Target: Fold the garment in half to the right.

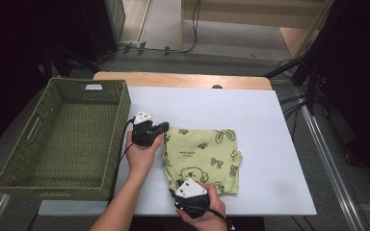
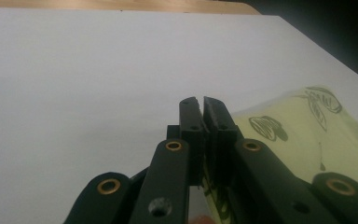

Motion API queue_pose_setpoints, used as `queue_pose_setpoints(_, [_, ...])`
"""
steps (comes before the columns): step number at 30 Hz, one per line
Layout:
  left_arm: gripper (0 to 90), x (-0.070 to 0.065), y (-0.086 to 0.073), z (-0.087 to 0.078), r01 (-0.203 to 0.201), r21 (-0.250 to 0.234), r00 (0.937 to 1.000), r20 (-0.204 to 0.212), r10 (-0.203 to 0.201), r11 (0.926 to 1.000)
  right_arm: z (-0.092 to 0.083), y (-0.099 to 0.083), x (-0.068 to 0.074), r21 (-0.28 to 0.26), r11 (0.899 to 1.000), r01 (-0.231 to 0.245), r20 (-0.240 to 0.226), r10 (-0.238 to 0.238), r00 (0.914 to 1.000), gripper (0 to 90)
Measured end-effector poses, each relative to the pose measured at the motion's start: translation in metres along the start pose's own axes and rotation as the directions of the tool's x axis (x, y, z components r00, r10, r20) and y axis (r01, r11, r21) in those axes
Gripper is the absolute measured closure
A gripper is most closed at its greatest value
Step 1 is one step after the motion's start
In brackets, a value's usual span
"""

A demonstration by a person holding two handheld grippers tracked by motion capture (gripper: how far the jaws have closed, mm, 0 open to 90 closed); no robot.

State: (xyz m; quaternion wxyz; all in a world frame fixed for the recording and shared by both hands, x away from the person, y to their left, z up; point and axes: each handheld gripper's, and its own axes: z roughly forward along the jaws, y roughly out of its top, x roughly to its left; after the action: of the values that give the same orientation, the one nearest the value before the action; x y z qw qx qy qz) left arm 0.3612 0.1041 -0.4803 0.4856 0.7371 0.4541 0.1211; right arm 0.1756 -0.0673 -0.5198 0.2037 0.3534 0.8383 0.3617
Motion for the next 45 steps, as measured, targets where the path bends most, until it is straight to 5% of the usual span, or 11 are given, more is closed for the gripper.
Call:
queue_pose_setpoints(10, [87.4, 0.004, -0.001, 0.003, -0.009, 0.016, 0.9993, -0.037, 0.009, 0.9998, -0.006, -0.003, 0.001, -0.011, 0.999, 0.038, 0.013, -0.038, 0.9992, 77.7])
queue_pose_setpoints(21, [87.3, 0.005, -0.002, -0.002, 0.021, -0.008, 0.9972, -0.072, -0.021, 0.9998, -0.020, -0.006, 0.004, -0.117, 0.993, 0.028, 0.016, -0.026, 0.9995, 78.0])
queue_pose_setpoints(24, [87.2, 0.002, -0.002, -0.006, 0.014, -0.033, 0.9978, -0.064, -0.016, 0.9994, -0.027, -0.006, -0.002, -0.160, 0.987, -0.013, 0.004, 0.014, 0.9999, 77.8])
queue_pose_setpoints(26, [87.2, -0.002, 0.000, -0.009, 0.009, -0.055, 0.9983, -0.057, -0.013, 0.9984, -0.031, -0.010, -0.008, -0.188, 0.979, -0.085, -0.020, 0.082, 0.9964, 77.6])
queue_pose_setpoints(35, [87.0, -0.018, 0.007, -0.011, -0.025, -0.075, 0.9970, -0.075, 0.019, 0.9969, -0.039, -0.018, -0.015, -0.196, 0.974, -0.116, 0.008, 0.120, 0.9928, 76.9])
queue_pose_setpoints(45, [86.9, -0.034, 0.018, -0.004, -0.045, -0.080, 0.9983, -0.041, 0.042, 0.9958, -0.052, -0.029, -0.032, -0.209, 0.954, -0.216, 0.022, 0.225, 0.9740, 76.9])
